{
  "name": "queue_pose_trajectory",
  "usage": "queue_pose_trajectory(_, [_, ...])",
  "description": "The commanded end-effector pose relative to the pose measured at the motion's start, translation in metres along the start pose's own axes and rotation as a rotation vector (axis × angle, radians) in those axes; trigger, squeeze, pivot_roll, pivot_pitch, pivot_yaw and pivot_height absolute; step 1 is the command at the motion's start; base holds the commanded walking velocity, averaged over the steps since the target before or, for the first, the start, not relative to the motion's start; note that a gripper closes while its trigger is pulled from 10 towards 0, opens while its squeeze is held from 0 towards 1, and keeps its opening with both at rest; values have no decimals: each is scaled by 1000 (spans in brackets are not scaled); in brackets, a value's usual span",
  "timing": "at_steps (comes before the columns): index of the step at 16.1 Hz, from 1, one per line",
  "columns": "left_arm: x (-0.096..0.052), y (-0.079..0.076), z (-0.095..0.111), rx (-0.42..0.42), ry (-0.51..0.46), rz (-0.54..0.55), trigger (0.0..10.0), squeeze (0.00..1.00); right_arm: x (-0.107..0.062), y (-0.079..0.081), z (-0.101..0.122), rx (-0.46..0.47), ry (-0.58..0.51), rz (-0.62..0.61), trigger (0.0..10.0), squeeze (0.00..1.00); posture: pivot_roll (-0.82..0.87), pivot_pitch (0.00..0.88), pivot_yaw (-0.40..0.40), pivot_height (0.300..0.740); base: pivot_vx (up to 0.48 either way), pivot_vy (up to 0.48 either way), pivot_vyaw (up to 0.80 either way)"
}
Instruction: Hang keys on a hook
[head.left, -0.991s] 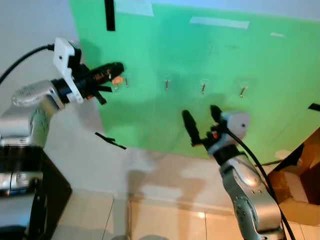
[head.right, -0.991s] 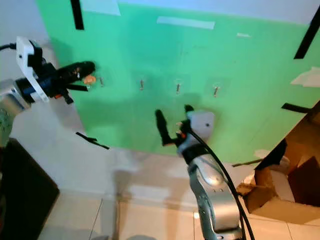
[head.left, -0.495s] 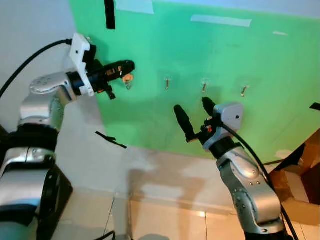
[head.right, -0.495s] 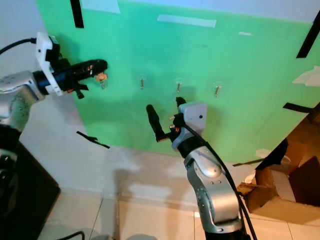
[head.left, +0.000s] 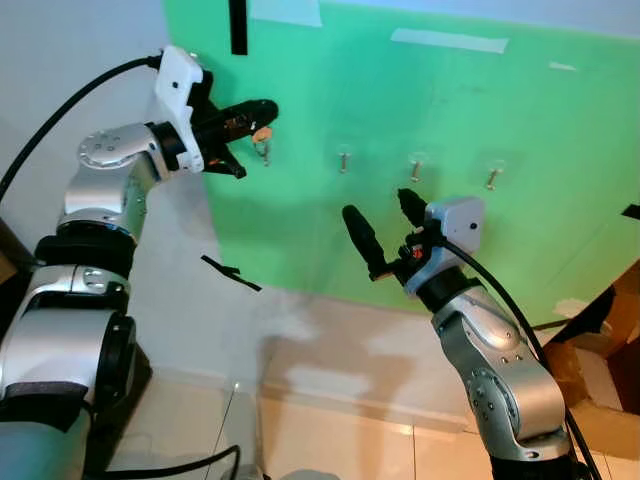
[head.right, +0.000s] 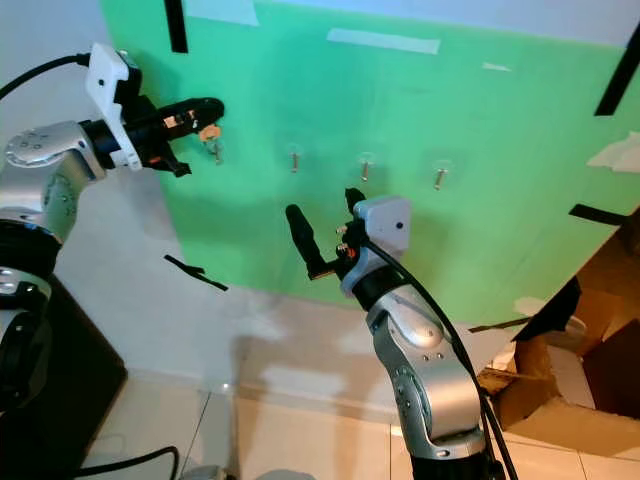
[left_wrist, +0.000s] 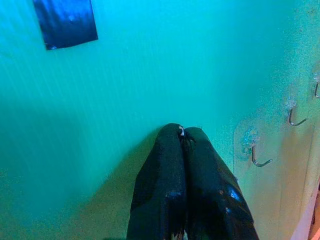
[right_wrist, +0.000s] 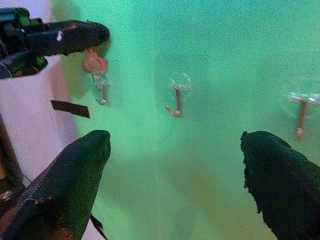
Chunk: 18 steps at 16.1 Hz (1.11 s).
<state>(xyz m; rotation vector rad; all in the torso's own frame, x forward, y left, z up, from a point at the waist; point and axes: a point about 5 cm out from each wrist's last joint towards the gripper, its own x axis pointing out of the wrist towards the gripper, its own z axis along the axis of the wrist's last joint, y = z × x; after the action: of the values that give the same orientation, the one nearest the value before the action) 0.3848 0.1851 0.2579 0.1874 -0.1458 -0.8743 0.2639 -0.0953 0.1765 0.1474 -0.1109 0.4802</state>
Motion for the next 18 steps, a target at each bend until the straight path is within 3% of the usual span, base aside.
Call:
queue_pose_trajectory(1, [4,4,11,44,-11,32,10000,0,1,1,6,-2,-16,16,10000,0,19,0,-19,740,0,0,0])
queue_pose_trajectory(4, [5,4,12,46,-18,27,10000,0,1,3,6,-2,-13,27,10000,0,23,0,-21,740,0,0,0])
queue_pose_trajectory(11, [19,-13,0,58,-20,-29,10000,0,1,4,7,-8,-10,31,10000,0,14,0,-13,740,0,0,0])
queue_pose_trajectory(18, [14,-30,-7,105,-88,3,10000,0,-1,5,7,-12,-14,18,10000,0,9,0,1,740,0,0,0])
